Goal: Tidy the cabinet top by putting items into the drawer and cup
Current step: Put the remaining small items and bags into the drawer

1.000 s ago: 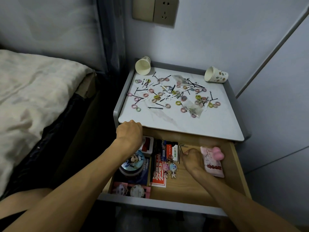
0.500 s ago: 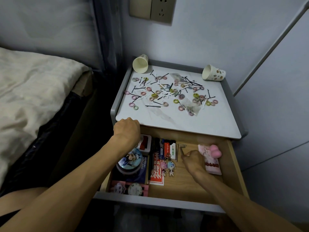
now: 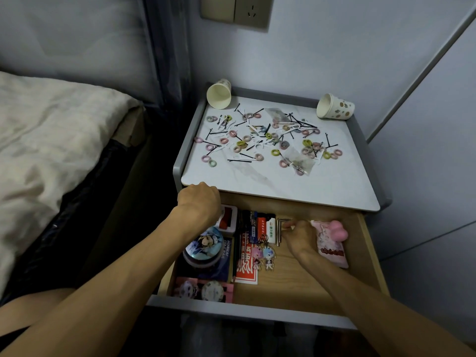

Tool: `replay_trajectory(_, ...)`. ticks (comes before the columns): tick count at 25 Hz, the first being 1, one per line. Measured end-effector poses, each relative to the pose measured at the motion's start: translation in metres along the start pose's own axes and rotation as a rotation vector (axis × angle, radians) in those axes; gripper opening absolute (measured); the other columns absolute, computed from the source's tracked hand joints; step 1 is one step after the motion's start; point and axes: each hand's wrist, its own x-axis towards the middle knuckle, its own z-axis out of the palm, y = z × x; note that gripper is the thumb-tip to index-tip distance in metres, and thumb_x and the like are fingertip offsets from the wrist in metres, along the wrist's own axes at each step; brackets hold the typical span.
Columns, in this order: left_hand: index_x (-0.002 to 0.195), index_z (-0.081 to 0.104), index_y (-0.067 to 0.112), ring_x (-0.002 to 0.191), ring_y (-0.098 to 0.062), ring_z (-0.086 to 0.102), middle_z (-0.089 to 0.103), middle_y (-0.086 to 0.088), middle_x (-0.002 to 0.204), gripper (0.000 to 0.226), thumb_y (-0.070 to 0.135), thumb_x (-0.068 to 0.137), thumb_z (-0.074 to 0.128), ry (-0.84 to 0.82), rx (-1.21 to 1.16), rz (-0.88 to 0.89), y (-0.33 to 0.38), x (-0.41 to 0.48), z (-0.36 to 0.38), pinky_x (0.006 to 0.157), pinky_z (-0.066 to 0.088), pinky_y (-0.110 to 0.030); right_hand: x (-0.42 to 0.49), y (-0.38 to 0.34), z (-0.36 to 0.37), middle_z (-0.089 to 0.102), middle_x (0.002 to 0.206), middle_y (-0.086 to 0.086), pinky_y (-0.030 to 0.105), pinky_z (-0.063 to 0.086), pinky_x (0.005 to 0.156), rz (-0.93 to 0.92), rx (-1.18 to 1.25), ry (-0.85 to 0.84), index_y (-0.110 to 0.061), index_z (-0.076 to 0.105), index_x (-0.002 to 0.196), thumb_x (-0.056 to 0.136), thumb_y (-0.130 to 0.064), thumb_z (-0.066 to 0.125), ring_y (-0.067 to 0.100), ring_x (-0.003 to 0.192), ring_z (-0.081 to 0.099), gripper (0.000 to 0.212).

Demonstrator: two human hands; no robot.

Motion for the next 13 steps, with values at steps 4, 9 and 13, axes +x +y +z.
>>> replay_trajectory(4, 0.120, 0.055, 0.009, 0.111, -0.029, 0.060, 0.059, -0.011, 0.119, 0.029, 0.029, 0.100, 0.046, -0.008, -0.005, 0.002, 0.0007, 0.0008, -0.0002, 0.073, 0.040, -0.031, 0.0055, 0.0004, 0.0035, 0.071, 0.102, 0.005, 0.018, 0.045, 0.070, -0.033, 0.085, -0.020, -0.014, 0.070, 0.095, 0.086, -0.002, 0.067, 0.014, 0.084, 0.060, 0.016)
replay_trajectory(9, 0.117, 0.057, 0.010, 0.107, -0.029, 0.062, 0.061, -0.010, 0.116, 0.029, 0.031, 0.100, 0.048, -0.010, -0.016, 0.000, -0.0005, 0.0026, 0.0009, 0.072, 0.041, -0.031, 0.0103, 0.0015, 0.0065, 0.071, 0.097, 0.006, 0.018, 0.043, 0.061, -0.046, 0.175, -0.037, -0.016, 0.067, 0.092, 0.083, 0.000, 0.071, 0.012, 0.079, 0.061, 0.018)
replay_trajectory(13, 0.116, 0.059, 0.010, 0.106, -0.028, 0.062, 0.062, -0.010, 0.115, 0.030, 0.032, 0.099, 0.048, -0.015, -0.029, 0.000, -0.0005, 0.0015, 0.0015, 0.071, 0.041, -0.031, 0.0065, 0.0001, 0.0006, 0.069, 0.096, 0.003, 0.020, 0.041, 0.056, -0.022, 0.203, -0.061, -0.015, 0.068, 0.101, 0.089, -0.004, 0.062, 0.011, 0.072, 0.057, 0.017)
